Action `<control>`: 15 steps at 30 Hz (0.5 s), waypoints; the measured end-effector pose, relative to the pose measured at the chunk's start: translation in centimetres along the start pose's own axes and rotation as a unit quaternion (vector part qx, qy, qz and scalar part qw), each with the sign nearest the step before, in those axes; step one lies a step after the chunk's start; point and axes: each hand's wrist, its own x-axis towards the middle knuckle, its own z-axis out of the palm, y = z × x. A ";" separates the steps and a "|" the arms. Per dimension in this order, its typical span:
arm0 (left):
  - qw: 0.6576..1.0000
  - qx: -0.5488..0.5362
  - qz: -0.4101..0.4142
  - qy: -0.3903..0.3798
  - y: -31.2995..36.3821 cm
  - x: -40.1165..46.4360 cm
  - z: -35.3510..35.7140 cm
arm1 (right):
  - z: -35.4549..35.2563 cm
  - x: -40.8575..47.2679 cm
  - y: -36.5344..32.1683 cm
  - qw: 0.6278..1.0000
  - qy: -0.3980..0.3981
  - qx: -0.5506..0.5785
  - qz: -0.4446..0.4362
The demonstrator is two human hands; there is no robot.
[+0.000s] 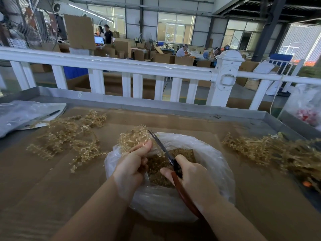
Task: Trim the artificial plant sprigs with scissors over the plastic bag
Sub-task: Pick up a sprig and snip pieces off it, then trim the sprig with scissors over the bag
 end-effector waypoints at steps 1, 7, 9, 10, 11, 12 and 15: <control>1.000 -0.002 -0.003 0.003 0.0 0.0 0.0 | 0.0 0.0 0.0 1.000 0.002 -0.005 -0.003; 1.000 0.003 0.014 0.001 0.5 0.1 0.2 | 0.1 -0.1 0.0 1.000 0.007 -0.024 -0.016; 1.000 0.003 0.029 0.001 0.6 -0.1 0.4 | 0.1 -0.1 0.0 0.999 0.009 -0.027 -0.019; 0.999 0.010 0.036 0.000 0.6 -0.2 0.4 | 0.1 -0.1 -0.1 0.999 0.008 -0.028 -0.018; 0.999 0.020 0.042 -0.004 0.6 -0.3 0.4 | 0.0 0.0 -0.1 0.999 0.006 -0.028 -0.018; 0.999 0.027 0.045 -0.006 0.5 -0.3 0.4 | 0.0 0.0 -0.1 0.999 0.005 -0.028 -0.019; 0.997 0.054 0.047 -0.020 0.6 -0.3 0.2 | 0.0 0.0 -0.1 0.999 0.005 -0.028 -0.020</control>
